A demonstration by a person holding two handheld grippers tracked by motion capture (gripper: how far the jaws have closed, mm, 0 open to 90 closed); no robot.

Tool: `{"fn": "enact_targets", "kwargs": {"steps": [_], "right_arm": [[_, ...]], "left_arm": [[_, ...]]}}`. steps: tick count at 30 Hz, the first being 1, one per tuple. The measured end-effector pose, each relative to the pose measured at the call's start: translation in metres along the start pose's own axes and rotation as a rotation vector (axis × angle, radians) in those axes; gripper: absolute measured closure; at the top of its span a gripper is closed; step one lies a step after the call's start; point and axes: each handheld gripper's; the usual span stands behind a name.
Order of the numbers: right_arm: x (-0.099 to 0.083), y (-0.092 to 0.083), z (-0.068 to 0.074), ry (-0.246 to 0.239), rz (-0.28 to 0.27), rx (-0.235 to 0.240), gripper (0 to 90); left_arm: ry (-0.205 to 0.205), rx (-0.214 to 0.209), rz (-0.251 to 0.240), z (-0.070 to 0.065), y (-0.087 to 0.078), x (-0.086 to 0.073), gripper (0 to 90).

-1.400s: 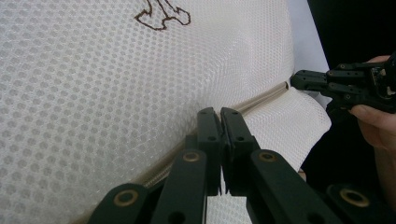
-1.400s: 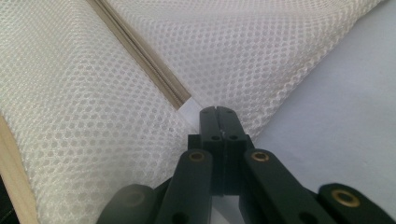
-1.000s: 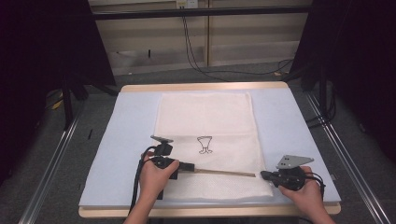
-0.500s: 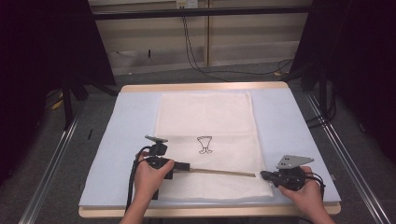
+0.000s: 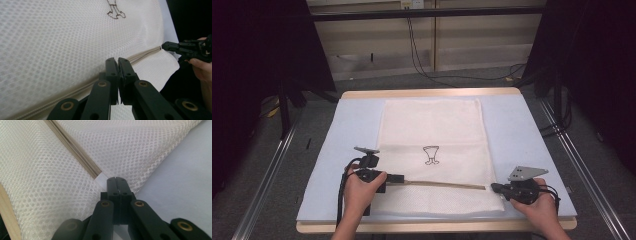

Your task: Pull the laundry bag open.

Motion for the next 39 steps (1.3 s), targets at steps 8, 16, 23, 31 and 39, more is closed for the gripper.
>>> {"fn": "enact_targets", "kwargs": {"steps": [8,16,23,31,39], "right_arm": [[0.0,0.0,0.0,0.002,0.0,0.002,90.0],[0.0,0.0,0.0,0.004,-0.002,0.002,90.0],[0.0,0.0,0.0,0.004,-0.002,0.002,90.0],[0.0,0.0,0.0,0.005,-0.001,0.0,90.0],[0.0,0.0,0.0,0.004,-0.001,0.002,90.0]], "left_arm": [[-0.007,0.014,-0.011,0.005,-0.01,-0.002,87.7],[-0.031,0.029,-0.035,0.013,-0.022,-0.006,87.7],[-0.046,0.036,-0.061,0.022,-0.036,-0.011,87.7],[-0.058,0.032,-0.083,0.032,-0.048,-0.014,87.7],[-0.071,0.048,-0.096,0.037,-0.053,-0.017,87.6]]}}
Point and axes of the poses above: each handheld gripper's, and its own axes: y roughly forward along the jaws, x roughly out of its top, z roughly to its left, and after that the axes turned 3 degrees about -x, right-handed
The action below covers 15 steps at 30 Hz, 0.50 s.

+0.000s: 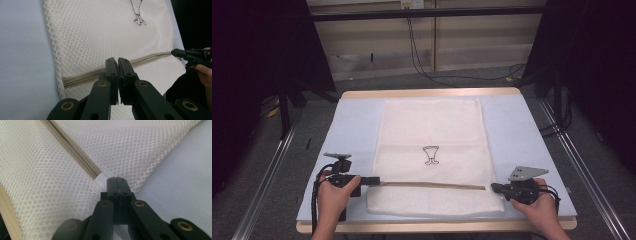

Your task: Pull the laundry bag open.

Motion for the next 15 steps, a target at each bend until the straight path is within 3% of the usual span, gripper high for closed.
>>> {"fn": "enact_targets", "kwargs": {"steps": [4,5,10,11,12,15], "right_arm": [[0.0,0.0,0.0,0.001,0.001,0.0,90.0],[0.0,0.0,0.0,0.0,0.001,-0.001,90.0],[0.0,0.0,0.0,0.007,0.002,-0.001,90.0],[0.0,0.0,0.0,0.009,0.002,-0.001,90.0],[0.0,0.0,0.0,0.008,0.001,0.0,90.0],[0.0,0.0,0.0,0.003,0.0,-0.002,90.0]], "left_arm": [[-0.001,-0.005,0.001,0.002,0.0,0.0,87.6],[0.002,0.015,0.002,0.002,-0.001,0.0,87.6],[0.003,0.026,-0.012,0.006,-0.007,-0.001,87.6],[0.025,0.04,-0.006,0.008,-0.009,0.0,87.6],[-0.005,0.028,-0.013,0.007,-0.009,-0.001,87.6],[0.001,0.039,-0.009,0.009,-0.011,-0.001,87.5]]}}
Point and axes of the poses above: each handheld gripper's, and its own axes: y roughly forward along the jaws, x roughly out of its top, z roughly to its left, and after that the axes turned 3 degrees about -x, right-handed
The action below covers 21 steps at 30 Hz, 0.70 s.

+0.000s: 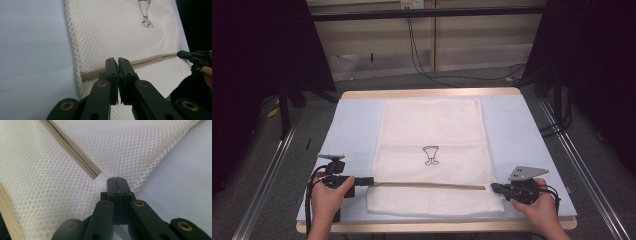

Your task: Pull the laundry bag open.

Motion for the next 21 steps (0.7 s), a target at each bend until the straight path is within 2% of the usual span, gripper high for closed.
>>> {"fn": "enact_targets", "kwargs": {"steps": [4,8,12,13,14,17,18,21], "right_arm": [[0.0,0.0,0.0,0.001,0.0,-0.001,90.0],[0.0,0.0,0.0,-0.001,-0.003,0.002,90.0],[0.0,0.0,0.0,0.001,0.0,-0.001,90.0],[0.0,0.0,0.0,0.003,0.0,0.0,90.0],[0.0,0.0,0.0,0.001,0.0,0.0,90.0],[0.0,0.0,0.0,0.005,0.0,0.001,90.0],[0.0,0.0,0.0,0.003,0.0,-0.001,90.0],[0.0,0.0,0.0,0.004,0.0,-0.001,90.0]], "left_arm": [[-0.003,-0.008,0.0,0.002,-0.002,0.0,87.6],[-0.014,0.033,-0.015,0.008,-0.009,-0.001,87.7],[-0.042,0.024,-0.024,0.015,-0.014,-0.002,87.5],[-0.024,0.021,-0.023,0.018,-0.015,-0.002,87.5],[-0.037,0.035,-0.025,0.017,-0.015,-0.003,87.6],[-0.039,0.031,-0.021,0.02,-0.017,-0.002,87.5],[-0.036,0.064,-0.013,0.022,-0.02,-0.002,87.6],[-0.056,0.042,-0.026,0.026,-0.021,-0.003,87.5]]}}
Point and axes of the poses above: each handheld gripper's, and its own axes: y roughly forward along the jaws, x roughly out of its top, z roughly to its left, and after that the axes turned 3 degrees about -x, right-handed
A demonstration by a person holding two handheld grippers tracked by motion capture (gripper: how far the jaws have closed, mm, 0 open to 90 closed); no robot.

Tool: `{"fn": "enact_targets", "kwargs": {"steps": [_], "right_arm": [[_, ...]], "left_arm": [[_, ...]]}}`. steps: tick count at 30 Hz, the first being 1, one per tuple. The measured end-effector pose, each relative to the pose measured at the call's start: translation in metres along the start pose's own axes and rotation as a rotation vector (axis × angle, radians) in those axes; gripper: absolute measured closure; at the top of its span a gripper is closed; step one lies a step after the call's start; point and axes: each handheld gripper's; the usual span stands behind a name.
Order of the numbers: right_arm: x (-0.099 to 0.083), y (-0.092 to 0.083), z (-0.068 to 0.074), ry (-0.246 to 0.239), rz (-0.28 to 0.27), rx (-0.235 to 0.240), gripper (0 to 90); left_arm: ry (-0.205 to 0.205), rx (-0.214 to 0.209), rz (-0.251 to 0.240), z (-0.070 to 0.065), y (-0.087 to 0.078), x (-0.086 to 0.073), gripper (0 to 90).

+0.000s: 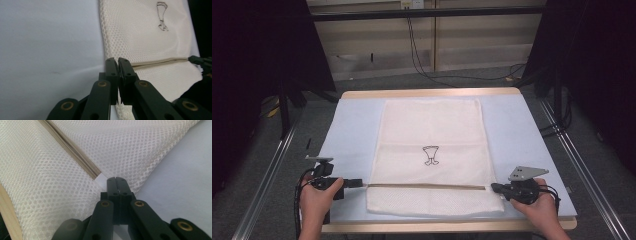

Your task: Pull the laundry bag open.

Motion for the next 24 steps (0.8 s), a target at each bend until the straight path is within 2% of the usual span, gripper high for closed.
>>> {"fn": "enact_targets", "kwargs": {"steps": [1,4,6,7,8,9,10,11,12,13,14,15,16,17,18,19,20,21,24], "right_arm": [[0.0,0.0,0.0,0.001,-0.002,0.001,90.0],[0.0,0.0,0.0,0.0,-0.003,0.001,90.0],[-0.002,0.0,-0.002,0.016,-0.014,0.008,90.0],[-0.002,0.0,-0.002,0.025,-0.017,0.013,90.0],[-0.001,-0.001,-0.003,0.031,-0.018,0.018,90.0],[-0.001,-0.003,-0.004,0.031,-0.028,0.013,90.0],[-0.001,-0.003,-0.004,0.031,-0.028,0.013,90.0],[0.001,-0.009,-0.009,0.029,-0.077,-0.025,78.9],[0.001,-0.009,-0.009,0.029,-0.077,-0.025,78.9],[0.003,-0.016,-0.017,0.065,-0.132,-0.083,59.9],[0.003,-0.019,-0.02,0.077,-0.15,-0.114,57.0],[0.002,-0.022,-0.023,0.083,-0.178,-0.143,52.2],[0.002,-0.022,-0.023,0.083,-0.178,-0.143,52.2],[0.001,-0.025,-0.029,0.116,-0.192,-0.174,41.3],[0.001,-0.025,-0.029,0.116,-0.192,-0.174,41.3],[-0.001,-0.026,-0.033,0.144,-0.189,-0.201,36.4],[-0.001,-0.026,-0.033,0.144,-0.189,-0.201,36.4],[-0.002,-0.027,-0.036,0.156,-0.178,-0.216,32.5],[-0.003,-0.027,-0.038,0.16,-0.166,-0.222,30.1]], "left_arm": [[-0.014,0.004,0.002,0.001,0.0,0.0,87.5],[-0.008,0.005,0.0,0.0,0.0,0.0,87.5],[0.0,0.001,0.002,-0.002,-0.002,0.0,87.1],[0.024,0.006,0.001,-0.001,-0.004,0.001,86.5],[0.024,0.006,0.001,-0.001,-0.004,0.001,83.4],[0.058,0.038,-0.062,0.0,-0.011,0.001,72.7],[0.058,0.038,-0.062,0.0,-0.011,0.001,67.9],[0.042,0.028,-0.102,0.004,-0.02,0.002,68.8],[0.042,0.028,-0.102,0.004,-0.02,0.002,66.2],[0.042,0.044,-0.156,0.008,-0.025,0.002,61.6],[0.059,0.065,-0.167,0.009,-0.027,0.003,56.6],[0.093,0.108,-0.195,0.01,-0.028,0.003,49.2],[0.093,0.108,-0.195,0.01,-0.028,0.003,45.7],[0.107,0.13,-0.208,0.011,-0.028,0.003,47.7],[0.1,0.132,-0.195,0.01,-0.027,0.004,47.7],[0.121,0.153,-0.203,0.008,-0.026,0.005,43.9],[0.121,0.153,-0.203,0.008,-0.026,0.005,40.3],[0.149,0.172,-0.22,0.008,-0.024,0.006,36.7],[0.167,0.195,-0.218,0.009,-0.022,0.007,35.7]]}}
Point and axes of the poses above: each handheld gripper's, and its own axes: y roughly forward along the jaws, x roughly out of its top, z roughly to its left, and after that the axes turned 3 degrees about -x, right-handed
